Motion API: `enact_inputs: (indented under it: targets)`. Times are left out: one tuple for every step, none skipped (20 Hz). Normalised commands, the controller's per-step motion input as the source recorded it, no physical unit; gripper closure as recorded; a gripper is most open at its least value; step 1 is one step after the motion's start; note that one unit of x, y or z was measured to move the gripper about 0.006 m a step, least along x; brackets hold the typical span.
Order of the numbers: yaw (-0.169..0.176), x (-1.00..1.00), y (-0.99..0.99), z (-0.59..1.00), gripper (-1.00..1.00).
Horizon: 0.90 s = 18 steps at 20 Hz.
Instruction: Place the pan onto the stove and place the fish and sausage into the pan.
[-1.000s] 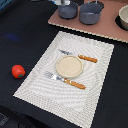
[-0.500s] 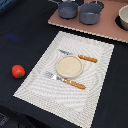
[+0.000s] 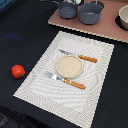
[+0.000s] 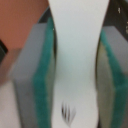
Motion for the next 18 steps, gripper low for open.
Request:
enact_inputs:
  targets:
    - [0.0, 0.0, 0.36, 0.35, -1.0]
    - [0.0, -0.05, 0.27, 0.45, -1.0]
    - [0.0, -0.15, 0.24, 0.53, -1.0]
    - [0.0, -0.09, 0.24, 0.59, -1.0]
    - [0.0, -0.07, 0.21, 0.69, -1.0]
    - [-0.009, -0.05, 0.1, 0.8, -1.0]
    - [-0.025, -0.01, -0.01, 0.91, -1.0]
    - [-0.052, 0.0, -0.23, 0.91, -1.0]
    - [-0.058, 0.0, -0.55, 0.87, -1.0]
    - [-0.052, 0.0, -0.77, 0.82, -1.0]
    - [-0.033, 0.0, -0.8, 0.77, -1.0]
    - [-0.016, 0.0, -0.84, 0.73, -1.0]
    - [0.0, 0.0, -0.92, 0.66, -1.0]
    - [0.0, 0.0, -0.96, 0.59, -1.0]
    - [0.0, 0.0, -0.98, 0.56, -1.0]
    - [0.0, 0.01, -1.0, 0.55, -1.0]
    - [0.0, 0.01, -1.0, 0.5, -1.0]
    - [0.0, 0.01, -1.0, 0.41, -1.0]
